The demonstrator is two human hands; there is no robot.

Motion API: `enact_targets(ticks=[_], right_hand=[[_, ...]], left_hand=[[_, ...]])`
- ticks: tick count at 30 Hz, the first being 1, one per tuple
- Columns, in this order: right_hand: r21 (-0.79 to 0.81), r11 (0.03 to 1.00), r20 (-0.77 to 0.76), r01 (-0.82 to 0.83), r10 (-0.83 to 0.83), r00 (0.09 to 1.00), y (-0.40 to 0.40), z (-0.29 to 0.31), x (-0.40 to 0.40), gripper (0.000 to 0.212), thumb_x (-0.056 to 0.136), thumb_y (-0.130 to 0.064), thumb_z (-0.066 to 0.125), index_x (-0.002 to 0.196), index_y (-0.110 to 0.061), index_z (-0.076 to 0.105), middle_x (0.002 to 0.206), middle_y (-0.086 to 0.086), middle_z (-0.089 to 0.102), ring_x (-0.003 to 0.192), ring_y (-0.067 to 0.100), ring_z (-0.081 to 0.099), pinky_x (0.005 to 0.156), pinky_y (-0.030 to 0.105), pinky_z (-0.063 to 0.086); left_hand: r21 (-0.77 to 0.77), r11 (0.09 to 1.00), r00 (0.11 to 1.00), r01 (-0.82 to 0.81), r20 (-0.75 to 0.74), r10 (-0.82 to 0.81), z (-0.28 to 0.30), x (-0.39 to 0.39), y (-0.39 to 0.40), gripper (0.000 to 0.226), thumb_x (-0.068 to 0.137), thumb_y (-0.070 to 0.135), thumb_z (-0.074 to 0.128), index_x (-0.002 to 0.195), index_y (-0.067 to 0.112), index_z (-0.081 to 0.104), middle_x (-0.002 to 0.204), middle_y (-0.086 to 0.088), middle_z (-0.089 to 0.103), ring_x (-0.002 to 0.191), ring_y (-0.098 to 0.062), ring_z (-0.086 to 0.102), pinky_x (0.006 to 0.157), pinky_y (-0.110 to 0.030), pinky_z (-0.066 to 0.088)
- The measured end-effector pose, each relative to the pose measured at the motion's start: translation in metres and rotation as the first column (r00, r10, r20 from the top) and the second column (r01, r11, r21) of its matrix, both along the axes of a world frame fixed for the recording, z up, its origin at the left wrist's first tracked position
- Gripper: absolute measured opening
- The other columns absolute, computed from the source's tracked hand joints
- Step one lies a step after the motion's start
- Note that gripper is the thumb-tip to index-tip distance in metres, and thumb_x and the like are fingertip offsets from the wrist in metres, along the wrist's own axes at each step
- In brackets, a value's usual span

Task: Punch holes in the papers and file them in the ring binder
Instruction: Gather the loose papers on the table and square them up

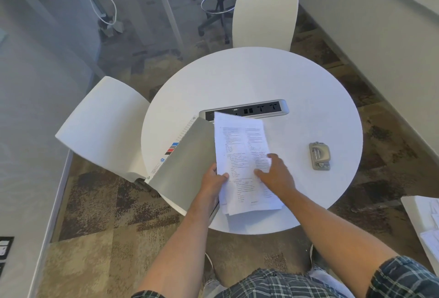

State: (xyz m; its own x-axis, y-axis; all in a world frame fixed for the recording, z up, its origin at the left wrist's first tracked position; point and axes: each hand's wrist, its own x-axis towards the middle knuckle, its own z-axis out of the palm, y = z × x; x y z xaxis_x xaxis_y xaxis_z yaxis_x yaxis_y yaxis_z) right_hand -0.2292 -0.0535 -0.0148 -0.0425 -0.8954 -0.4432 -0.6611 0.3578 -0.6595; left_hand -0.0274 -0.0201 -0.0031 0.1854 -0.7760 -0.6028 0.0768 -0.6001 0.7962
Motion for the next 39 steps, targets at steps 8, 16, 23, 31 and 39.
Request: enact_targets(ticks=[8,16,23,31,39], right_hand=[[0.168,0.966,0.69,0.199,-0.259,0.675,-0.018,0.015,-0.05,0.045,0.079,-0.027,0.086,0.119,-0.011,0.074,0.111,0.012,0.079,0.101,0.031,0.077,0.091,0.047,0.061],[0.111,0.991,0.754,0.068,-0.129,0.644,-0.031,0.051,-0.048,0.051,0.066,-0.004,0.092,0.114,-0.004,0.075,0.113,0.014,0.078,0.108,0.033,0.074,0.095,0.048,0.058],[-0.108,0.989,0.702,0.106,0.0,0.712,-0.044,0.083,-0.052,0.028,0.071,0.004,0.09,0.093,-0.009,0.081,0.099,0.005,0.08,0.093,0.018,0.075,0.088,0.04,0.06],[-0.125,0.991,0.676,0.056,0.044,0.735,-0.018,0.06,-0.062,0.042,0.072,0.015,0.084,0.095,-0.019,0.074,0.086,-0.009,0.079,0.083,0.004,0.073,0.072,0.024,0.061],[-0.01,0.996,0.651,0.086,-0.059,0.757,-0.009,0.025,-0.064,0.035,0.083,-0.01,0.085,0.11,-0.028,0.073,0.111,-0.003,0.077,0.106,0.015,0.071,0.091,0.034,0.057]], left_hand=[[-0.079,0.991,0.984,0.104,-0.136,-0.114,0.01,0.019,-0.009,0.049,0.069,0.009,0.074,0.118,0.011,0.071,0.119,-0.011,0.075,0.119,-0.042,0.065,0.099,-0.053,0.053],[-0.178,0.981,0.979,0.077,-0.172,-0.108,0.032,-0.001,-0.024,0.053,0.065,0.01,0.088,0.115,0.002,0.074,0.115,-0.016,0.076,0.112,-0.036,0.07,0.102,-0.047,0.054],[-0.307,0.942,0.982,0.133,-0.088,-0.168,0.057,-0.001,-0.035,0.038,0.072,-0.007,0.084,0.108,0.005,0.078,0.109,-0.015,0.078,0.1,-0.024,0.075,0.079,-0.033,0.06],[-0.26,0.95,0.98,0.174,0.137,-0.142,0.036,-0.005,-0.02,0.036,0.064,0.007,0.091,0.098,0.013,0.078,0.104,-0.008,0.079,0.091,-0.017,0.073,0.077,-0.036,0.06],[-0.134,0.973,0.976,0.188,0.138,-0.17,0.022,-0.013,-0.014,0.037,0.069,0.025,0.088,0.102,0.01,0.081,0.101,-0.009,0.08,0.094,-0.024,0.076,0.088,-0.05,0.06]])
